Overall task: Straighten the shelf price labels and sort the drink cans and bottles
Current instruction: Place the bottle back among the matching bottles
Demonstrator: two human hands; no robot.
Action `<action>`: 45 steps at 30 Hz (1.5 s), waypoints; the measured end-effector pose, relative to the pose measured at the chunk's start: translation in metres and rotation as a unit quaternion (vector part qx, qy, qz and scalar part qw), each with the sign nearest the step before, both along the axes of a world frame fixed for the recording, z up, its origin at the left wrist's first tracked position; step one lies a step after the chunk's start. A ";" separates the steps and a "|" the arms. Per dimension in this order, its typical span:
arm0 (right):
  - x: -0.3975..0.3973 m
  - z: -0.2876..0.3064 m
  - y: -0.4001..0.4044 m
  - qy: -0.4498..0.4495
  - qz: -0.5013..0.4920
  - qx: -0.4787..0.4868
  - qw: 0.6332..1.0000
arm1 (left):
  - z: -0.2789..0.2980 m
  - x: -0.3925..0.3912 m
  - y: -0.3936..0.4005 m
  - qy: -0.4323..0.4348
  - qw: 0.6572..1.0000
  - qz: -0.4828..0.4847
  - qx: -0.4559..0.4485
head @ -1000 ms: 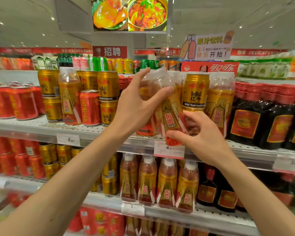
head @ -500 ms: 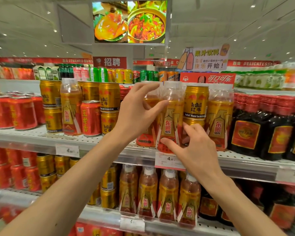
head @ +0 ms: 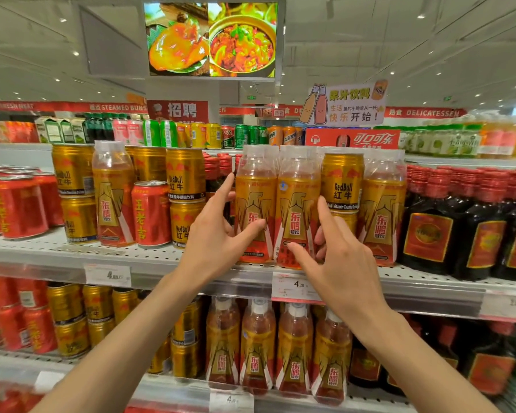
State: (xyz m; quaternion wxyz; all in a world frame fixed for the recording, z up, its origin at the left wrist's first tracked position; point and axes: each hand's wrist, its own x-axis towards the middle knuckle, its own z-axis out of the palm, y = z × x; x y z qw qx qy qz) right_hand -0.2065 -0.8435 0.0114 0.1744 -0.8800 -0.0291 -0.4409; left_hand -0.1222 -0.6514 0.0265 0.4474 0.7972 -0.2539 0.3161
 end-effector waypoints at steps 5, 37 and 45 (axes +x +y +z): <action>0.009 0.002 -0.002 0.001 -0.012 -0.011 1.000 | -0.003 0.003 0.001 0.008 1.000 -0.011 0.010; -0.019 0.076 -0.088 -0.087 0.022 -0.020 0.996 | 0.036 -0.026 -0.068 -0.154 0.986 0.000 0.060; 0.001 0.124 -0.083 0.074 0.015 -0.055 0.996 | 0.046 -0.023 -0.070 -0.127 0.991 0.005 0.051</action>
